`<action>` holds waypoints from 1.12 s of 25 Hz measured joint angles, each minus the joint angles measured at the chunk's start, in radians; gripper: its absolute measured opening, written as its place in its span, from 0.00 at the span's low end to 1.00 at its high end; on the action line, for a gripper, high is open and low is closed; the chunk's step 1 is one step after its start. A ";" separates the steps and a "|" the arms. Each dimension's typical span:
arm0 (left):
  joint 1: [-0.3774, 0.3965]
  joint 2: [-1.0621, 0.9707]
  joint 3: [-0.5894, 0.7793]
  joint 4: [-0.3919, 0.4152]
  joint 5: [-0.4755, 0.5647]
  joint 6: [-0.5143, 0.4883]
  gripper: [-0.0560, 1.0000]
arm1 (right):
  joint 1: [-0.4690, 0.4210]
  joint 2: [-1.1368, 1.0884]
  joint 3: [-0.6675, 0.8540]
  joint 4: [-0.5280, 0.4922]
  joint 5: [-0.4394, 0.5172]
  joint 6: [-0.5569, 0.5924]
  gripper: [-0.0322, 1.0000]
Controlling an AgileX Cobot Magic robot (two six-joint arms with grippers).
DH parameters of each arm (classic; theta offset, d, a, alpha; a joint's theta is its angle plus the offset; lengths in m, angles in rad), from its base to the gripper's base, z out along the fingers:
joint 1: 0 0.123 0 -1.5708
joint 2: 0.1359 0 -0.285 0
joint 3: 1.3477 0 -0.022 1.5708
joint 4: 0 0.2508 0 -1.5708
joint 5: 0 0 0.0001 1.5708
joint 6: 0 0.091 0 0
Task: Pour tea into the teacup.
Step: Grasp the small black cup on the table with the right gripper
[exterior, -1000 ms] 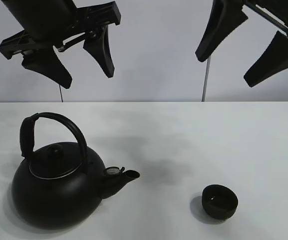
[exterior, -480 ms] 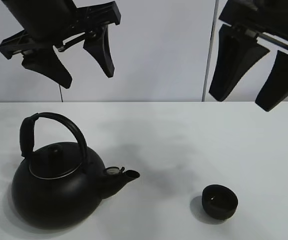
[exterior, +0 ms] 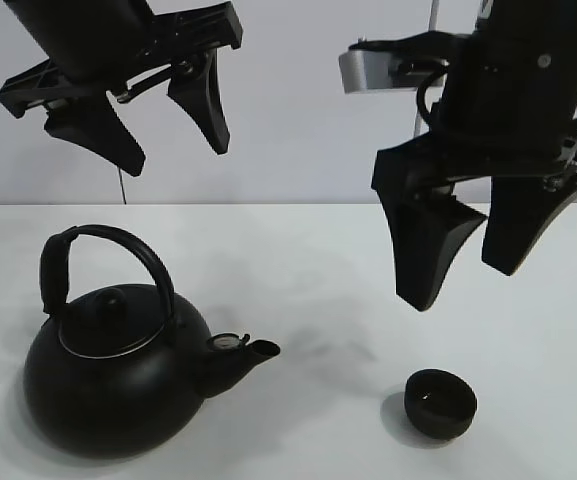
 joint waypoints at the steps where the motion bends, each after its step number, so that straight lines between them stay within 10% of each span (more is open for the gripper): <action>1: 0.000 0.000 0.000 0.000 0.000 0.000 0.55 | 0.000 0.015 0.000 -0.007 -0.001 0.001 0.58; 28: 0.000 0.000 0.000 0.001 -0.003 0.000 0.55 | 0.000 0.309 0.091 -0.058 -0.236 0.041 0.58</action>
